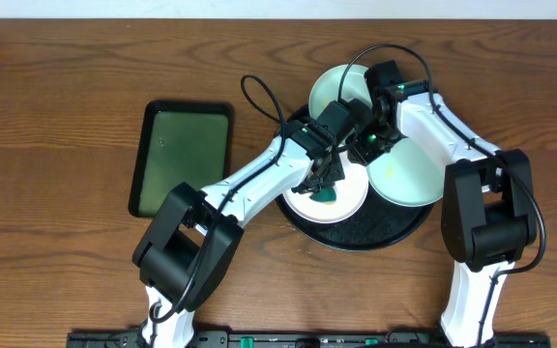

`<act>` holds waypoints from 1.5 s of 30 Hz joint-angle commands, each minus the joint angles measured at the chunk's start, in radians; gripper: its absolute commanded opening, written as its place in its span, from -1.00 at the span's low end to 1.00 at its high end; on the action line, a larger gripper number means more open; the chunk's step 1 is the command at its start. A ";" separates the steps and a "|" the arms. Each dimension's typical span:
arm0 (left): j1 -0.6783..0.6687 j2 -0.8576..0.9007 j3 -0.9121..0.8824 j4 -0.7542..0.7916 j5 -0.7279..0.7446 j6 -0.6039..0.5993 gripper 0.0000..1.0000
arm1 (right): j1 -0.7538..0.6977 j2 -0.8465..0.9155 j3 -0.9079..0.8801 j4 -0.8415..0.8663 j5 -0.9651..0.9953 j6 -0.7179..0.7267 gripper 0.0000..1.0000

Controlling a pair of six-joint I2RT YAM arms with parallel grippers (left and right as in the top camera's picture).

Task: Clean dirty plates on tray and stack at the side
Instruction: 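Hold the pink plate with the right gripper, scrub it with the left sponge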

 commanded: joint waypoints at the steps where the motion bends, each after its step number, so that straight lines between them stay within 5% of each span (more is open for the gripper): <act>1: 0.001 0.006 -0.002 0.011 -0.017 -0.011 -0.78 | 0.000 0.013 -0.008 0.003 -0.012 0.000 -0.35; 9: -0.004 0.060 -0.002 0.060 -0.080 -0.062 -0.78 | 0.014 0.020 -0.035 0.026 -0.012 0.019 -0.37; 12: -0.004 0.080 -0.002 0.068 -0.080 -0.060 -0.46 | 0.027 0.020 -0.035 0.026 -0.012 0.023 -0.37; 16: -0.004 0.078 -0.001 0.080 -0.087 0.013 -0.35 | 0.027 0.020 -0.035 0.026 -0.012 0.023 -0.36; 26: -0.003 0.015 0.005 0.072 -0.088 0.068 -0.45 | 0.031 0.020 -0.035 0.026 -0.011 0.022 -0.35; 34: -0.001 -0.011 0.005 0.050 -0.088 0.122 -0.24 | 0.030 0.020 -0.035 0.028 -0.011 0.022 -0.34; 39: -0.002 -0.032 0.005 0.043 -0.074 0.138 0.10 | 0.027 0.020 -0.035 0.029 -0.012 0.022 -0.33; 45: -0.008 -0.028 0.002 0.044 -0.054 0.130 0.11 | 0.027 0.020 -0.035 0.029 -0.012 0.022 -0.33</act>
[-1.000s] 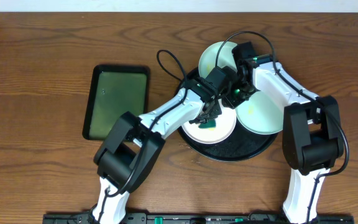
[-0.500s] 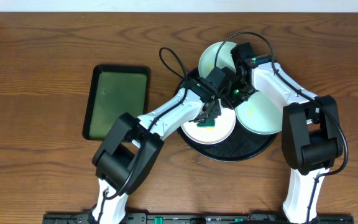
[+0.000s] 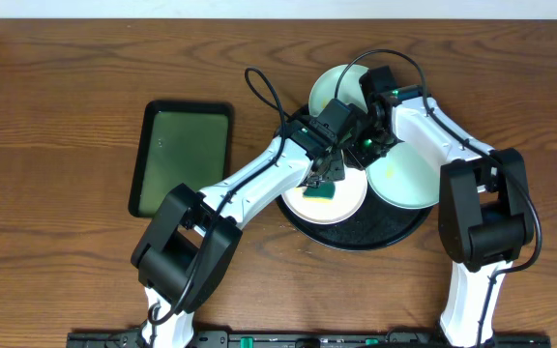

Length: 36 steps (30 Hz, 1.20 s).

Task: Clean dirty plates on tray and stack at the side
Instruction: 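Hold the pink plate with the right gripper, scrub it with the left sponge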

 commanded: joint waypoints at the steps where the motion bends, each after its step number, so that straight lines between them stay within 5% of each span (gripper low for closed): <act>1: -0.006 -0.020 0.002 -0.003 -0.005 0.017 0.10 | 0.007 0.015 -0.003 0.002 -0.008 0.010 -0.33; 12: -0.006 0.028 -0.013 -0.002 -0.048 0.017 -0.01 | 0.007 0.015 -0.003 0.002 -0.008 0.010 -0.33; 18: -0.006 0.031 -0.013 0.005 -0.048 0.017 -0.46 | 0.007 0.015 -0.003 0.003 -0.008 0.010 -0.33; 24: -0.008 0.031 -0.040 0.029 -0.056 0.017 -0.28 | 0.006 0.015 -0.003 0.002 -0.008 0.010 -0.32; 36: -0.009 0.033 -0.057 0.048 -0.055 0.016 -0.42 | 0.008 0.015 -0.003 0.002 -0.008 0.014 -0.32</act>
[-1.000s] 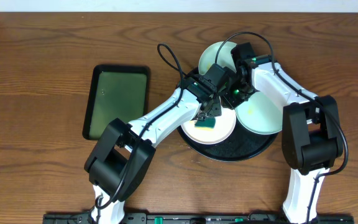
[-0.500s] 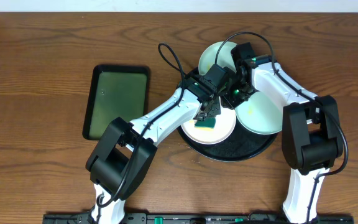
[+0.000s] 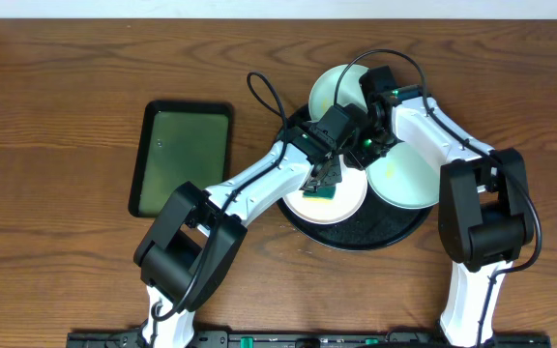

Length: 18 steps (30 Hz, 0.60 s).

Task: Clean dirty plates on tray and stack at the side
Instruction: 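Hold the pink plate with the right gripper, scrub it with the left sponge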

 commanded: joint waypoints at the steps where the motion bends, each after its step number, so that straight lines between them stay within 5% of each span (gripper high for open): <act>1: -0.003 0.021 -0.010 0.002 -0.023 0.002 -0.42 | 0.006 0.015 -0.003 0.002 -0.008 0.013 -0.32; 18: -0.022 0.022 -0.022 0.030 -0.023 0.002 -0.31 | 0.007 0.015 -0.003 -0.002 -0.035 0.013 -0.33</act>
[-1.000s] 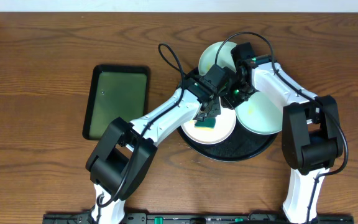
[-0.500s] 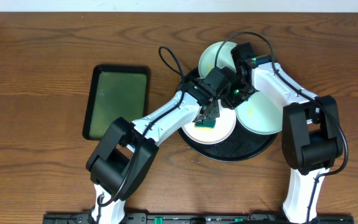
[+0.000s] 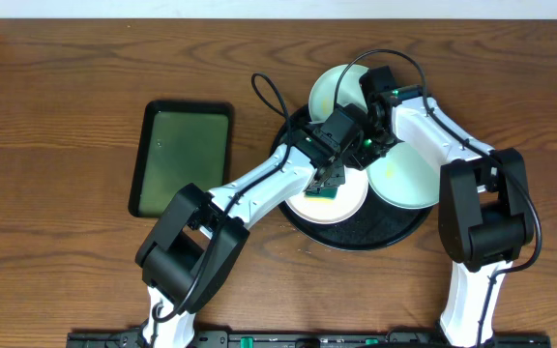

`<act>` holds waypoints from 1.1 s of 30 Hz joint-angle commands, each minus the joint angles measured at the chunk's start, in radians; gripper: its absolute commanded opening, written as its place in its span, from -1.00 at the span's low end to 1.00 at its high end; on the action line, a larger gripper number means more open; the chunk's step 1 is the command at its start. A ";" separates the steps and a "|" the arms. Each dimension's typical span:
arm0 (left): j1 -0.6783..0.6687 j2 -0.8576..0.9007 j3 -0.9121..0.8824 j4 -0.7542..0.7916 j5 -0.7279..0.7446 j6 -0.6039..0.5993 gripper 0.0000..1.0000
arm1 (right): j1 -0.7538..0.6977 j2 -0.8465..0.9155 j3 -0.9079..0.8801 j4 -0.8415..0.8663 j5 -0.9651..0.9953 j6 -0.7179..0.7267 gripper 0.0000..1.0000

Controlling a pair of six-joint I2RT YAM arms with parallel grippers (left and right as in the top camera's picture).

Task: Clean dirty plates on tray and stack at the side
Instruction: 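Hold the pink plate with the right gripper, scrub it with the left sponge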

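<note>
A round black tray (image 3: 395, 224) holds a white plate (image 3: 348, 201). My left gripper (image 3: 323, 184) is shut on a dark green sponge (image 3: 317, 190) that presses on the plate's upper left part. My right gripper (image 3: 364, 150) sits at the plate's far right rim. Its fingers are tucked under the left wrist, so their state is hidden. A pale green plate (image 3: 412, 176) lies partly over the tray's right edge. Another pale green plate (image 3: 329, 89) lies just beyond the tray.
A rectangular dark tray with a green inside (image 3: 182, 158) lies to the left on the wooden table (image 3: 56, 116). Both arms cross over the round tray, and the left arm's cable (image 3: 271, 97) loops above it.
My left wrist has shifted slightly to the right, with the sponge still on the white plate. The right arm has not moved.
The sponge was first near the middle of the white plate in my left gripper. Then it was further up and left on the plate. It has stayed there with small shifts, while my right gripper stayed at the plate's far rim.
</note>
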 commanded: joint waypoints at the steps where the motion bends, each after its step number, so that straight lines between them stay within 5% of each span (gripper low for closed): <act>1: -0.003 0.022 -0.016 0.004 -0.009 0.002 -0.29 | 0.007 0.015 -0.003 -0.002 -0.024 0.010 -0.33; 3: -0.003 0.025 -0.016 0.004 -0.009 0.002 -0.15 | 0.007 0.015 -0.003 -0.005 -0.024 0.010 -0.33; 8: -0.003 0.037 -0.016 0.005 -0.010 0.002 -0.14 | 0.007 0.015 -0.004 -0.005 -0.024 0.010 -0.33; 13: -0.003 0.045 -0.016 0.004 -0.009 0.002 -0.70 | 0.007 0.015 -0.004 -0.005 -0.024 0.010 -0.33; 16: -0.003 0.045 -0.016 0.004 -0.009 0.002 -0.84 | 0.007 0.015 -0.004 -0.004 -0.024 0.010 -0.33; 33: -0.008 0.029 -0.040 0.000 -0.021 -0.172 -0.85 | 0.006 0.015 -0.004 -0.005 -0.023 0.010 -0.35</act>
